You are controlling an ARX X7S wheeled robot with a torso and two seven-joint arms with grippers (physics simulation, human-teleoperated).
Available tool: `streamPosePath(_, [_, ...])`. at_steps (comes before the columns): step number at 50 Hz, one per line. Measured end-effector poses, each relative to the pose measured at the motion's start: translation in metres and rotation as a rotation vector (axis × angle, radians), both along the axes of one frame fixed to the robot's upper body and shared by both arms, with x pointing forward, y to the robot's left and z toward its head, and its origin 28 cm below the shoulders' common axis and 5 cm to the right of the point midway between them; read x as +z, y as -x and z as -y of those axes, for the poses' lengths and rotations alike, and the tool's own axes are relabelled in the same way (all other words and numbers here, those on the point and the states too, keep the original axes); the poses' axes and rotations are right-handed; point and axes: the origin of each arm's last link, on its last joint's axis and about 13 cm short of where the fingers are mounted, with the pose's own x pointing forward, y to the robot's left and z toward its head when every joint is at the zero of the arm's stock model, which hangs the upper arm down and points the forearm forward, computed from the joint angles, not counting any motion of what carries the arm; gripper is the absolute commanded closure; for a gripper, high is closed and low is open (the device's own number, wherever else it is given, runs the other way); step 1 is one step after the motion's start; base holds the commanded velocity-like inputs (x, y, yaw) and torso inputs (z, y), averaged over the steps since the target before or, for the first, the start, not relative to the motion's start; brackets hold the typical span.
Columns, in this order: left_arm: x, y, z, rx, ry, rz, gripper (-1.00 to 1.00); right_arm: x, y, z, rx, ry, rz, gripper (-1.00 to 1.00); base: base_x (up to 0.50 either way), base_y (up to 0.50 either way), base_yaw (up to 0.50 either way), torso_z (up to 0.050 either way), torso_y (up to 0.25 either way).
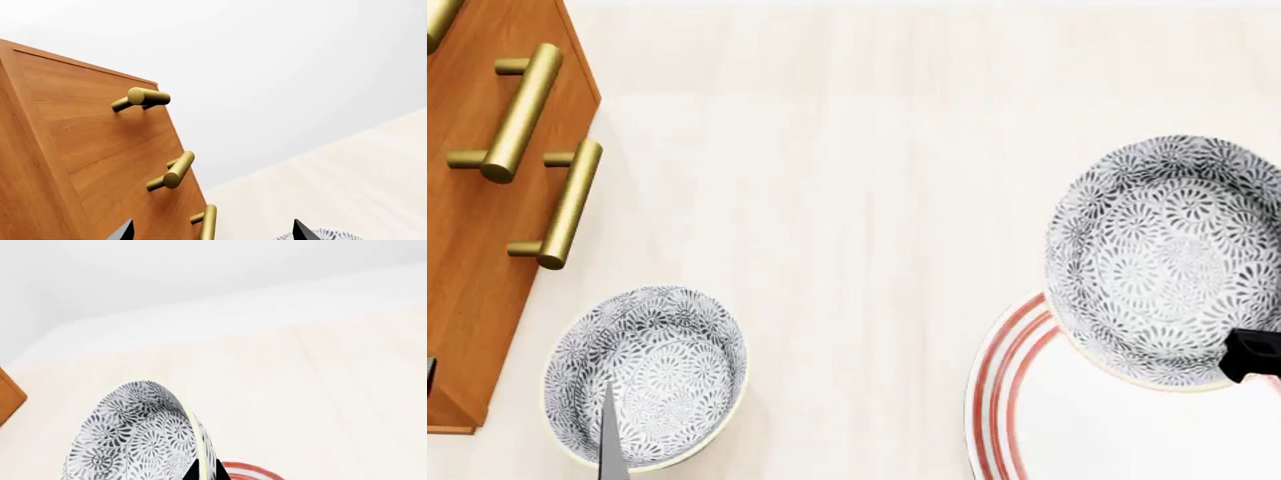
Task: Pick up the bowl and put it in the front on the plate.
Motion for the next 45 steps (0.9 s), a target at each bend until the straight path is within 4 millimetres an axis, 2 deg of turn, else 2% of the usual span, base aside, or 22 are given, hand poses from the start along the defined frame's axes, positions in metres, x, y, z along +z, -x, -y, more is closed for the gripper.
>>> streamPosePath(24, [-0.002, -0.001, 0.000, 0.001, -0.001, -0.009, -1.00, -0.027, 0.003, 0.004, -0.012, -0.005, -0.086, 1.00, 0.00, 0.00, 0.00, 0.000, 0.000])
streamPosePath(45, [-0.003, -0.001, -0.001, 0.004, 0.001, -0.017, -1.00, -0.041, 0.003, 0.006, -0.029, -0.003, -0.129, 1.00, 0.00, 0.00, 0.00, 0.000, 0.000])
